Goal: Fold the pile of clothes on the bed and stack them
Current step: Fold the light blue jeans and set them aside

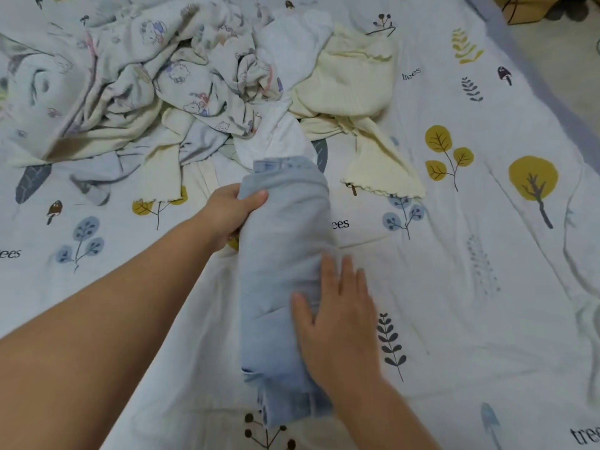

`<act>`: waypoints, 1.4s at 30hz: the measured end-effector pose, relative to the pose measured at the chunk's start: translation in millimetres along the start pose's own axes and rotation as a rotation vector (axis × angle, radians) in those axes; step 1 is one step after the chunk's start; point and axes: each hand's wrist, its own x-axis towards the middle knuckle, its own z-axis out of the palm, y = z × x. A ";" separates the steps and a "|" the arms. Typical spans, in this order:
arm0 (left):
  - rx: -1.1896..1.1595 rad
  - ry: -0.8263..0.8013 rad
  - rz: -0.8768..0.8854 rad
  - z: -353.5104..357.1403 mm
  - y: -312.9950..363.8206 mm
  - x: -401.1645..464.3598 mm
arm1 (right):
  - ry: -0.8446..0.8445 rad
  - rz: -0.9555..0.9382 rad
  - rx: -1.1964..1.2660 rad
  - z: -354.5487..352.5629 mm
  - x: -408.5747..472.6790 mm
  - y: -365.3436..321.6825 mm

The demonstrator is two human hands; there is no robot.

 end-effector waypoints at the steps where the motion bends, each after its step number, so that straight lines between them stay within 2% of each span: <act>1: 0.062 0.095 0.024 0.6 -9.1 6.0 | -0.047 0.041 -0.064 12.2 -2.4 1.3; 4: 0.222 0.306 0.050 -0.4 -38.2 19.5 | -0.098 -0.019 -0.213 43.0 -19.3 2.6; 7: 0.442 0.352 -0.026 0.1 -58.8 23.8 | -0.121 -0.084 -0.288 58.3 -27.2 5.2; 9: 0.535 0.409 -0.007 7.9 -53.7 22.4 | -0.091 -0.086 -0.323 61.6 -25.9 9.7; 10: 0.579 0.471 0.065 11.2 -47.0 19.2 | -0.065 -0.095 -0.334 61.9 -25.4 10.6; 12: 0.660 0.546 0.373 18.6 -30.4 10.3 | -0.057 -0.131 -0.330 57.0 -24.6 11.1; 14: 0.758 0.458 0.678 25.8 -14.5 5.0 | -0.016 -0.220 -0.273 47.8 -23.9 14.9; 16: 0.870 0.299 0.781 34.2 -2.9 8.3 | 0.109 -0.320 -0.135 41.3 -25.1 28.0; 19: 0.911 0.241 0.663 44.4 10.2 25.0 | 0.183 -0.299 0.011 30.4 -29.8 51.6; 26: 0.866 0.187 0.502 64.4 21.5 49.3 | 0.196 -0.410 0.011 26.3 -36.4 85.0; 31: 0.927 0.194 0.521 69.6 19.2 54.4 | 0.409 -0.465 -0.076 36.4 -26.4 82.0; 36: 0.977 0.269 0.533 68.1 14.2 59.5 | 0.544 -0.583 -0.053 44.8 -33.1 83.2; 39: 1.020 0.301 0.529 68.1 10.3 58.0 | 0.563 -0.581 -0.065 49.6 -36.0 82.3; 42: 1.098 0.336 0.613 75.4 16.8 45.1 | 0.506 -0.544 -0.072 40.0 -34.6 81.5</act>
